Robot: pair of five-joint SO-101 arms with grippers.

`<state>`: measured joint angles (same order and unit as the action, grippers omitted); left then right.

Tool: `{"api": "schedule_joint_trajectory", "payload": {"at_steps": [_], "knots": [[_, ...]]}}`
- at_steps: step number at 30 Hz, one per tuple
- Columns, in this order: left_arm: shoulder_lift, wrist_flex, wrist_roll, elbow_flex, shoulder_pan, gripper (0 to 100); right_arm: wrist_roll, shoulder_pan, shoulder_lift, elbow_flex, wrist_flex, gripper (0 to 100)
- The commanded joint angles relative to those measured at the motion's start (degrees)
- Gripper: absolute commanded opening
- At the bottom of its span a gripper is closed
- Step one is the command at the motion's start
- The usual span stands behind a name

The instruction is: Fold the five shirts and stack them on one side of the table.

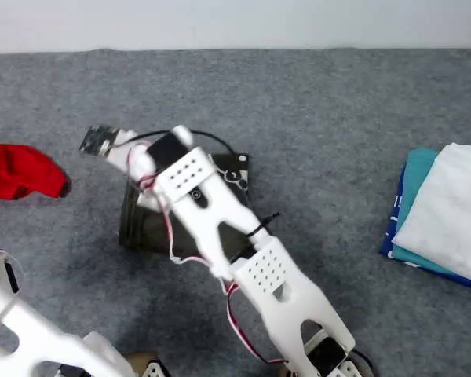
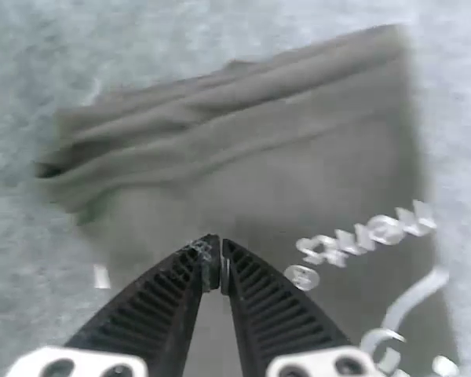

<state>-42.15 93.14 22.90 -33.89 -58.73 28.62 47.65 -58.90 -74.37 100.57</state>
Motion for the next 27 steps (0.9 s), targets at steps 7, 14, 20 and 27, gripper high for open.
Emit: {"api": "schedule_joint_trajectory", "payload": {"at_steps": [7, 14, 20, 27], "knots": [[-1.23, -0.97, -0.62, 0.22, 0.09, 1, -0.53, 5.14, 4.62, 3.25, 0.66, 1.0], [-1.23, -2.02, -0.62, -1.36, 0.09, 1, -0.53, -1.19, 14.2, 7.03, 2.59, 1.0], [-1.23, -1.85, -0.62, -1.98, 0.09, 1, -6.77, -7.16, 25.19, 23.74, 2.42, 1.0], [-1.23, -2.55, -0.62, -2.07, 0.53, 1, -9.93, -12.62, 26.86, 39.65, 2.24, 1.0]]}}
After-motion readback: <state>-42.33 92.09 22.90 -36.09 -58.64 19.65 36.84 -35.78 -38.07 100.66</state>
